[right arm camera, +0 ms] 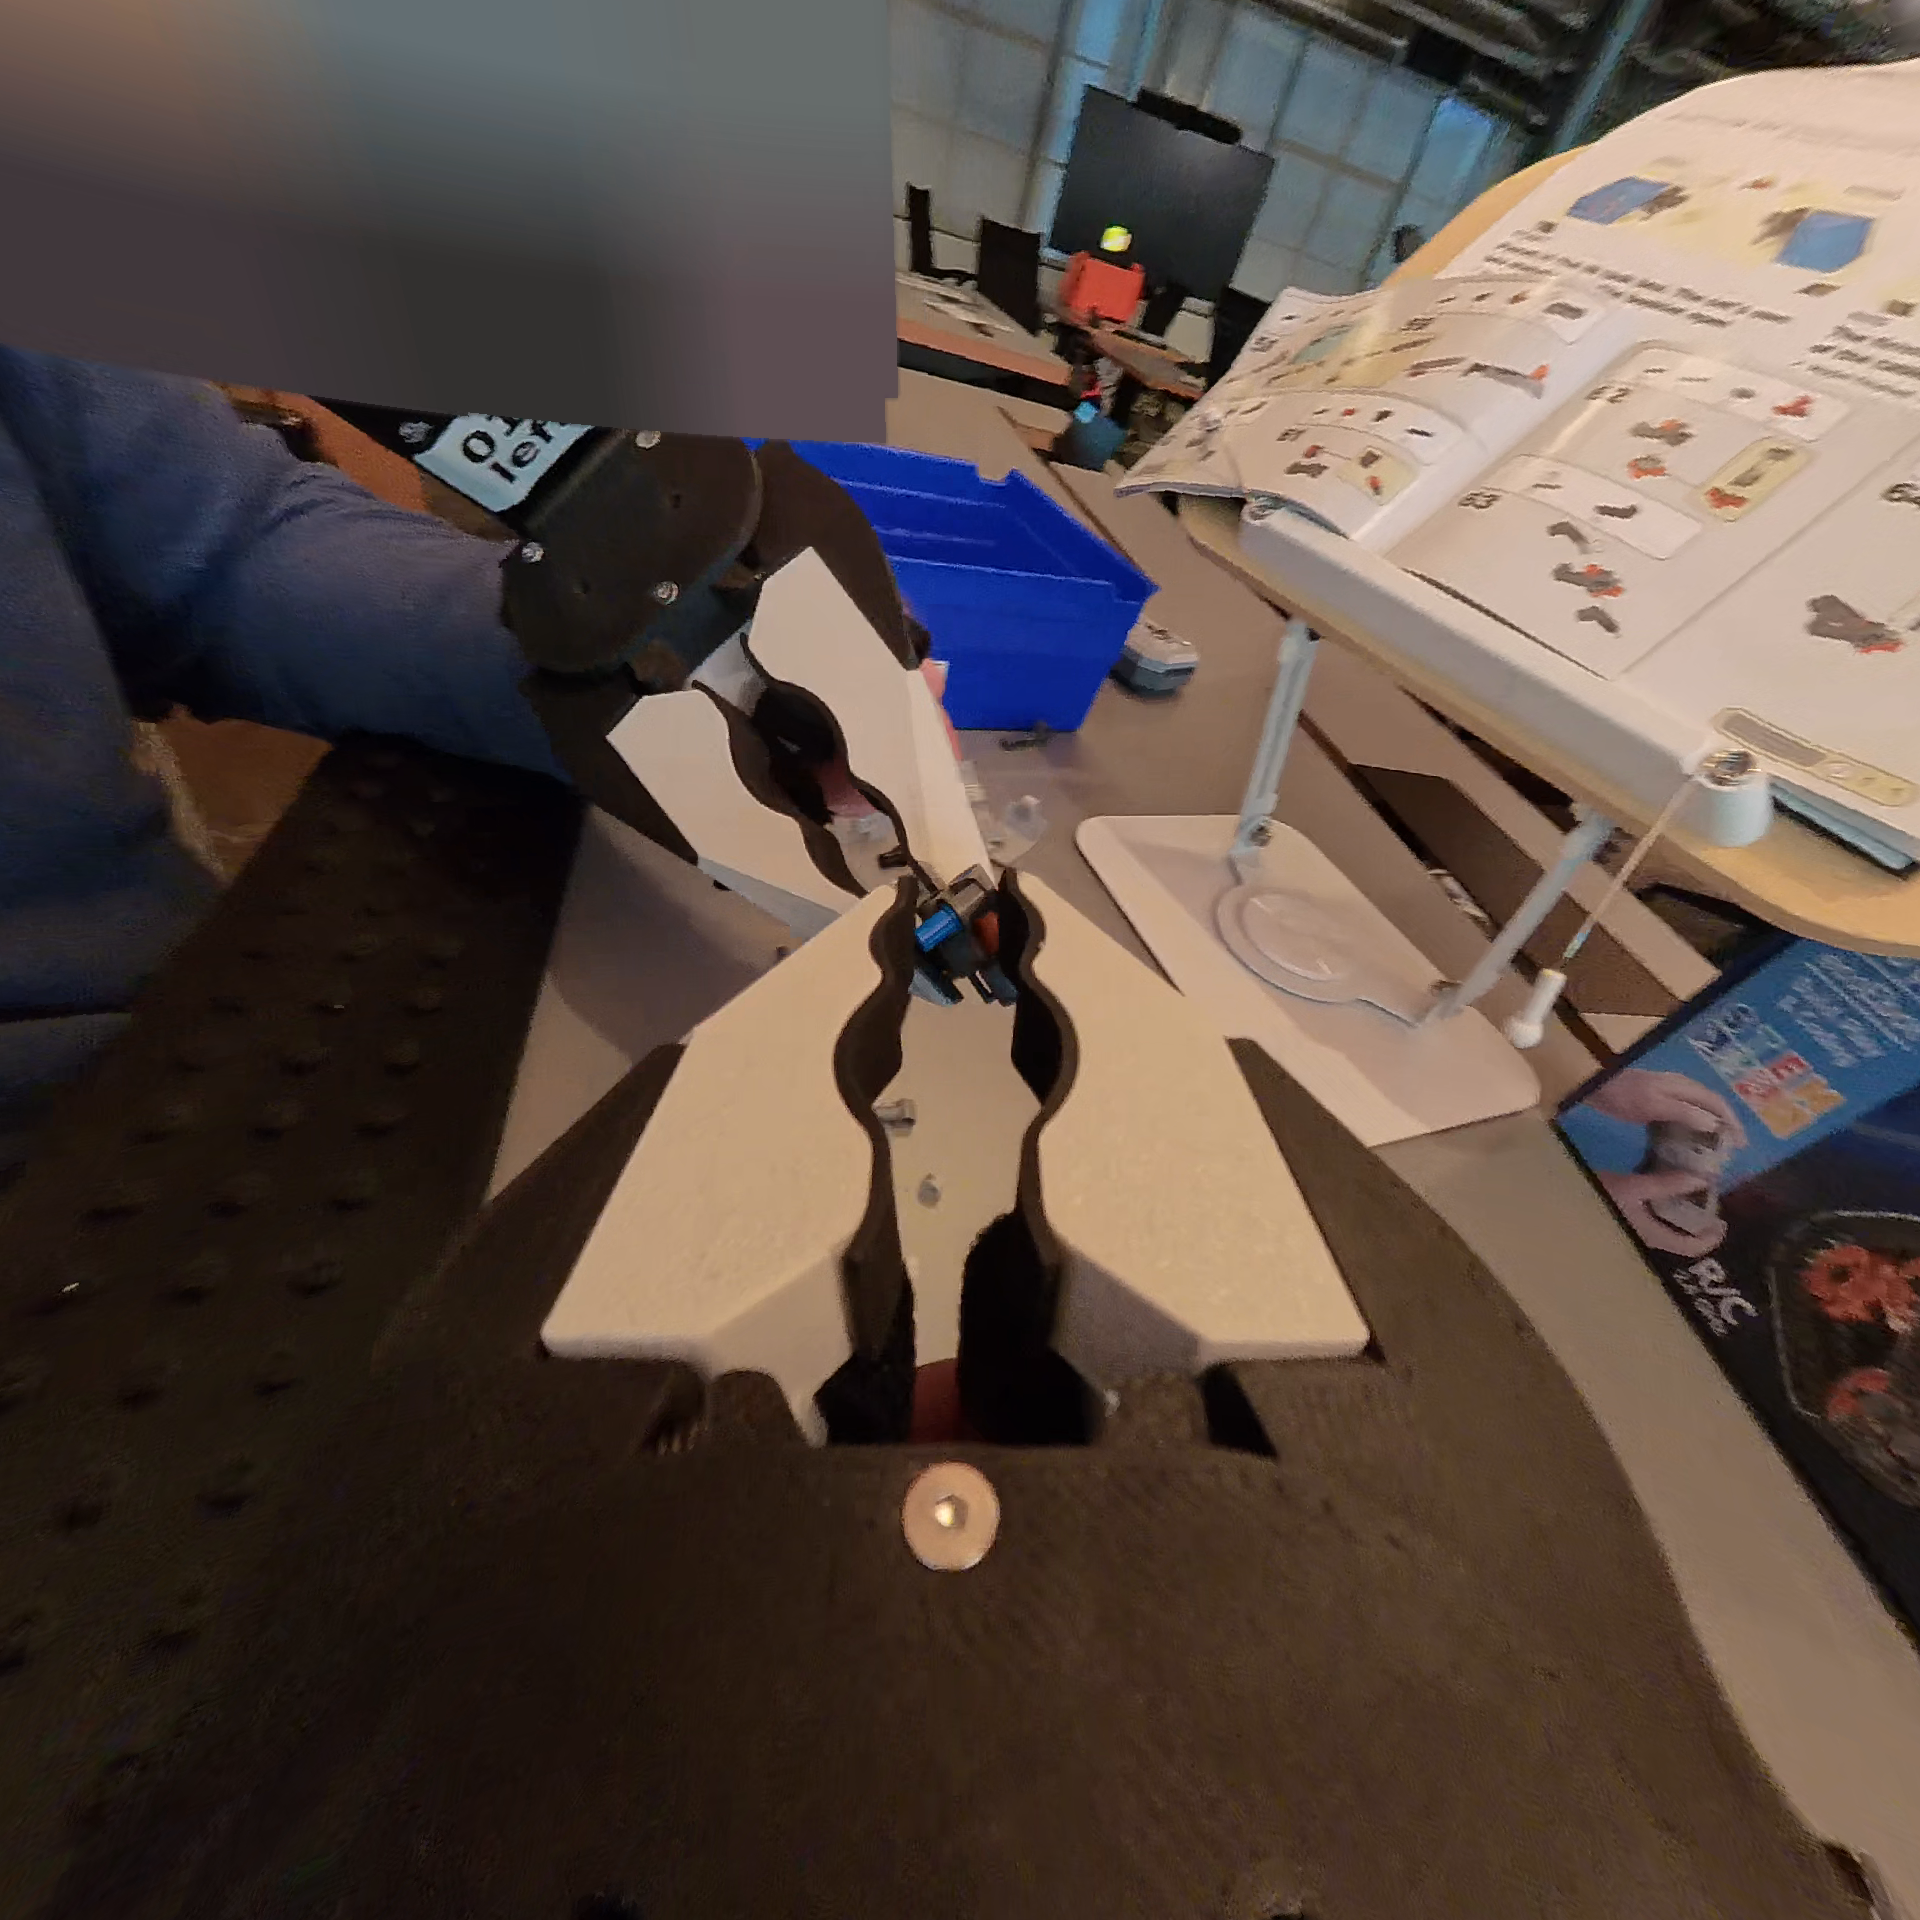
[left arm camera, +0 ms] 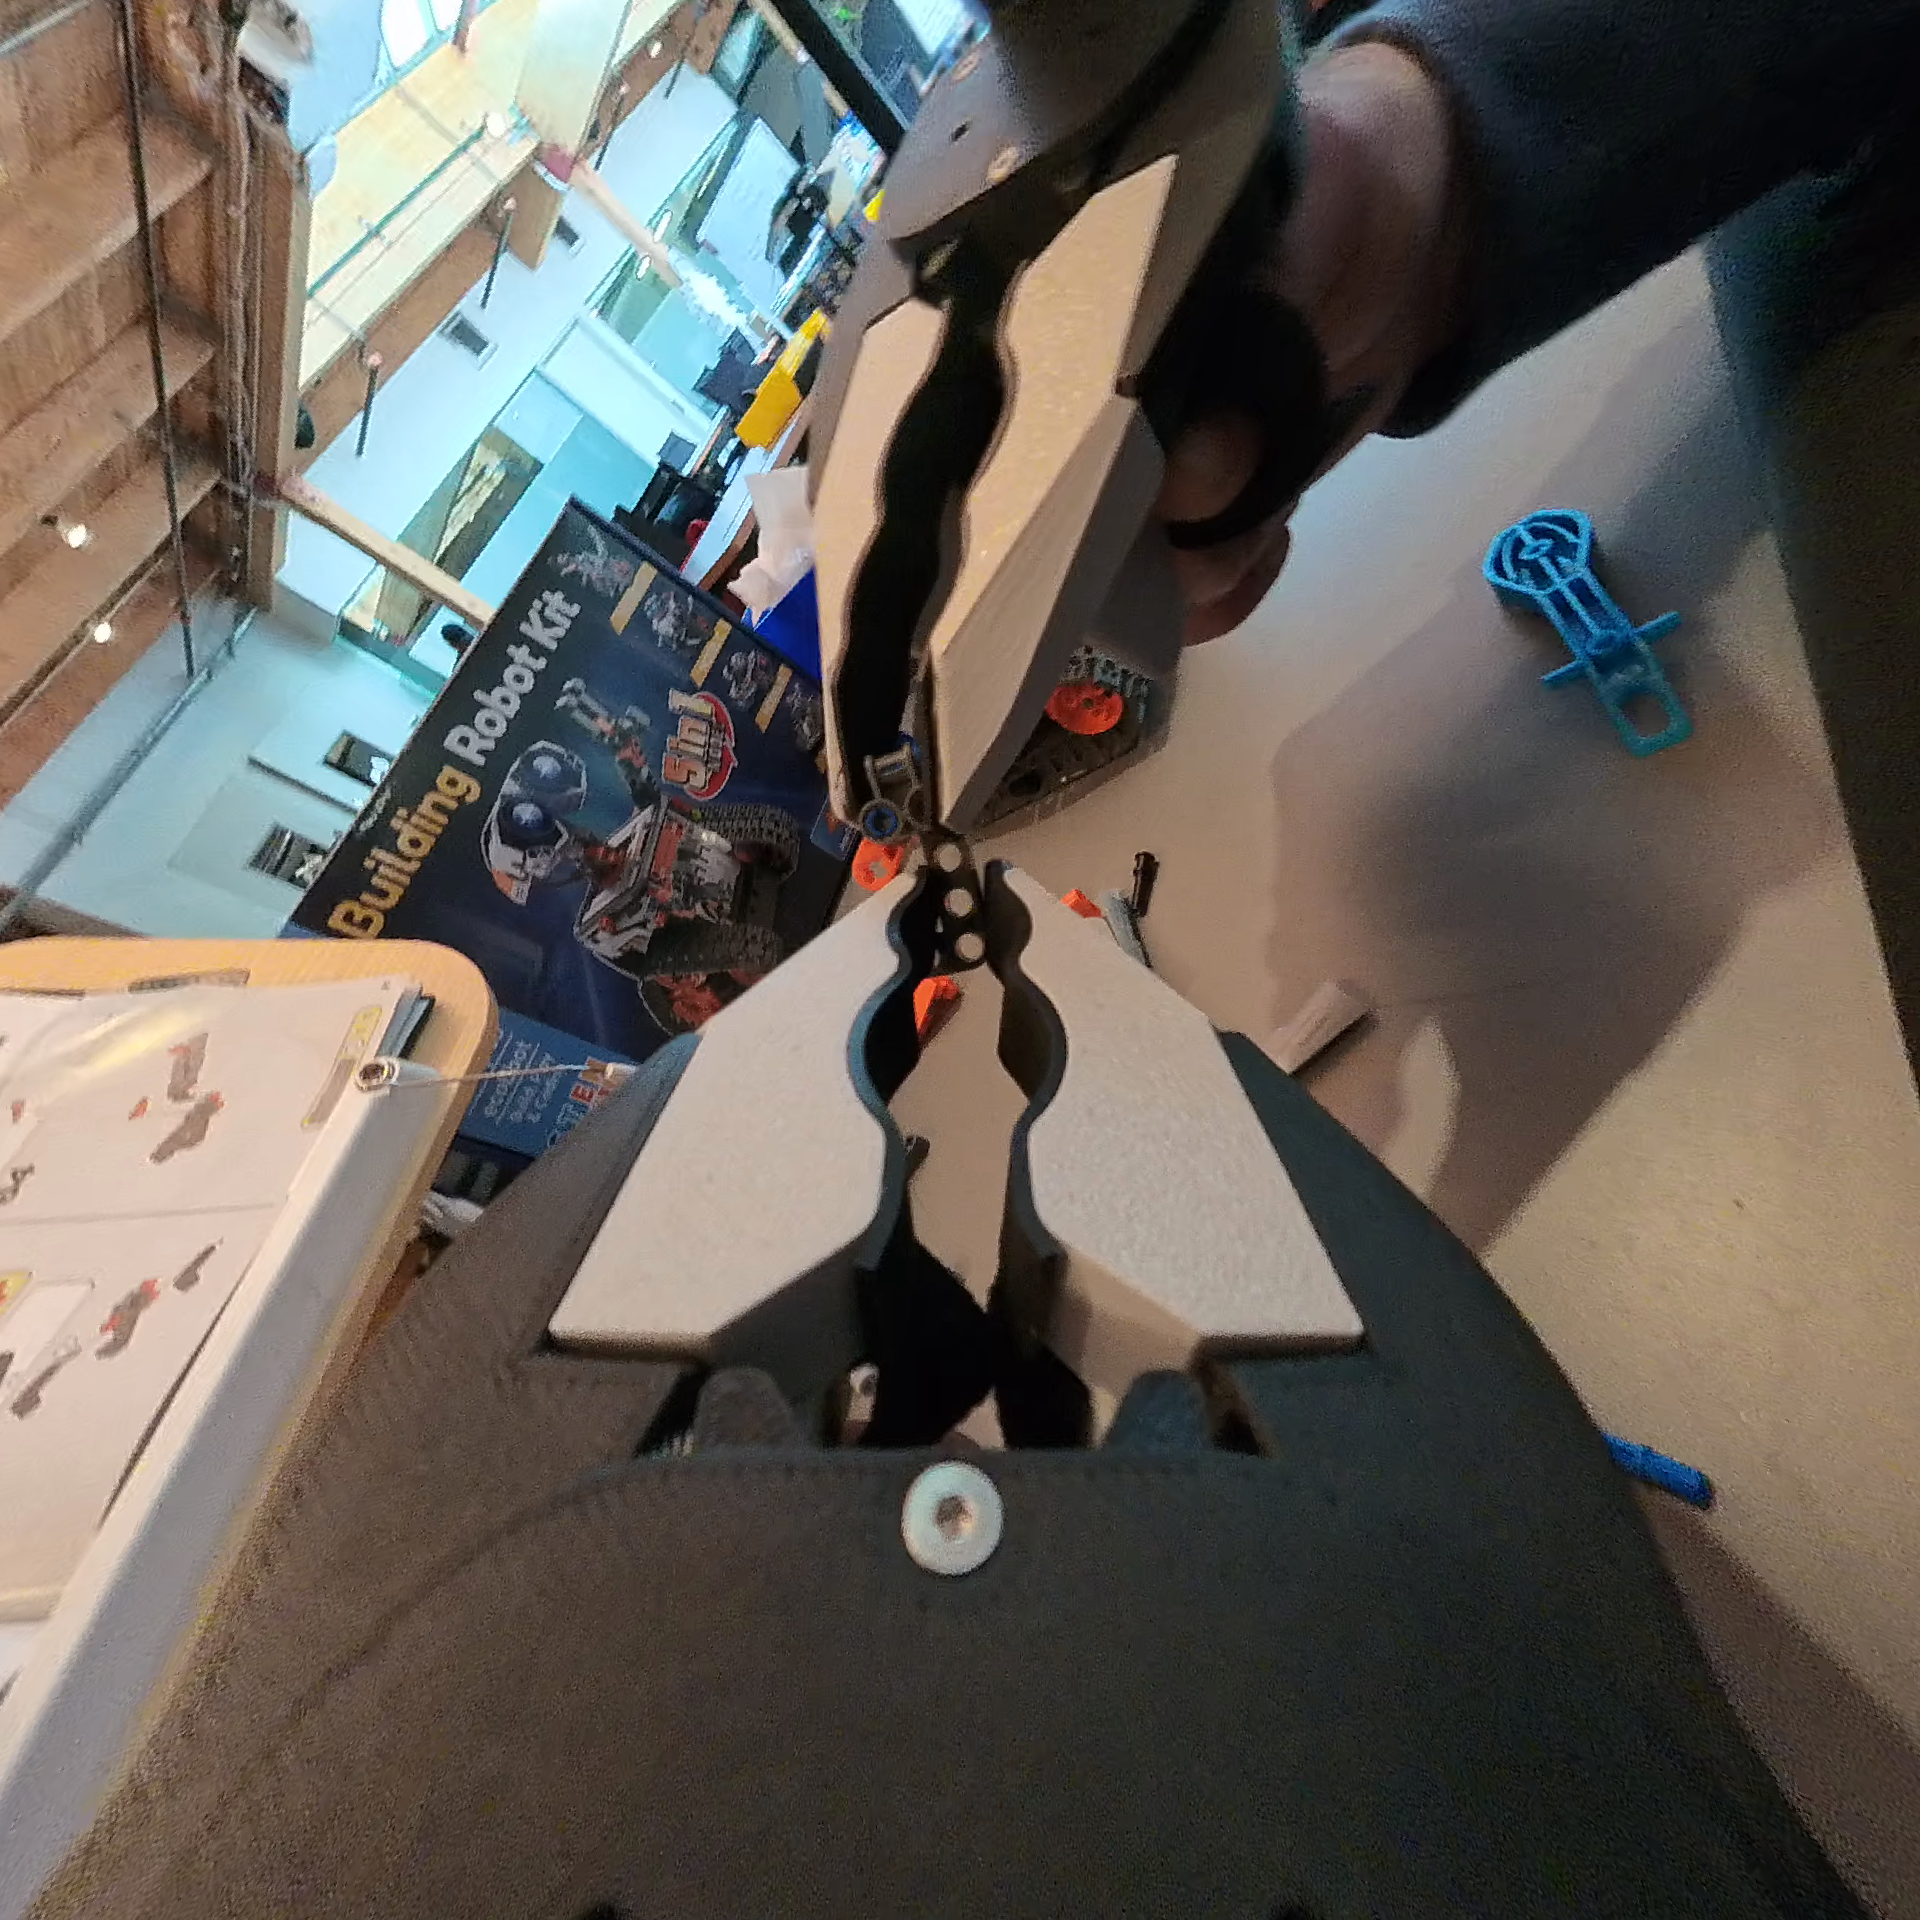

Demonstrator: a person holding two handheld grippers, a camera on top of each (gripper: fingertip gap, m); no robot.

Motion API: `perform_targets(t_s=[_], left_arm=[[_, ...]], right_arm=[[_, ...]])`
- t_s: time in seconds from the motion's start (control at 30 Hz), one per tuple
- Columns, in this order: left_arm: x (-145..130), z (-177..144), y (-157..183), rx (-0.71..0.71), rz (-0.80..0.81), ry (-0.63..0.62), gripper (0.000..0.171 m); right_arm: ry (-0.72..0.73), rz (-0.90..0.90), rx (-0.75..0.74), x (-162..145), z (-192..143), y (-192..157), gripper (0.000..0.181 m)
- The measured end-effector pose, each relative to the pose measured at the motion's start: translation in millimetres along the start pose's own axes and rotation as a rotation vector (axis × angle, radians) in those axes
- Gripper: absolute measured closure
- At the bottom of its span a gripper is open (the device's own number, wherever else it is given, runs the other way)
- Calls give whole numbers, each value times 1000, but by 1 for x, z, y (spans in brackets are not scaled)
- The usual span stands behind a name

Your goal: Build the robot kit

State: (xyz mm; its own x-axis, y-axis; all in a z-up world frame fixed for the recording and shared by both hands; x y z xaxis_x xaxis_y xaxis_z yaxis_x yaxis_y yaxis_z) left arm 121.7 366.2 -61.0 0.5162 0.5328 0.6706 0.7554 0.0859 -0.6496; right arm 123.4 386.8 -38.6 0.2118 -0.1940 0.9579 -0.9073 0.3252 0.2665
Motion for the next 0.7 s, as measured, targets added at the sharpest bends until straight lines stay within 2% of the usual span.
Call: perform_targets(t_s=[0.17,0.27,0.33,0.4,0.47,0.63,0.7], left_arm=[[9,-5,8,-39,64,27,164],[9,-6,3,-4,69,10,164],[4,-7,-5,64,99,-35,166],[1,-9,-12,123,117,-76,166],[-2,-8,-15,151,123,-105,166],[-5,-7,-19,172,94,-130,166],[-5,-8,-22,189,86,-136,166]], right_arm=[[-19,49,176,6,-6,-8,168],[-13,78,223,9,-5,-6,168],[15,51,185,12,-4,-2,172],[10,26,133,12,-4,4,156],[-4,-30,92,10,-3,5,154],[-6,-258,-87,8,3,11,161],[12,-313,-125,11,4,10,173]])
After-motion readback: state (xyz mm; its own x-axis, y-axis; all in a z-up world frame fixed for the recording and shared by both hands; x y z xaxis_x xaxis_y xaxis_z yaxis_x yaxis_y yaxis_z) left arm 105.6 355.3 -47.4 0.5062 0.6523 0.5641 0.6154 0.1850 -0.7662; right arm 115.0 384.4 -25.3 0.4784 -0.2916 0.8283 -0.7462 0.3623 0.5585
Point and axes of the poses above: each gripper's, where its closed fingertips meet, z out along the fingers, x out of its top, y = z × x across the jaws, the point moved 2 cm from there along -z, back along the fingers, and after that the axes turned 13 degrees about -x, right-handed, at the moved point
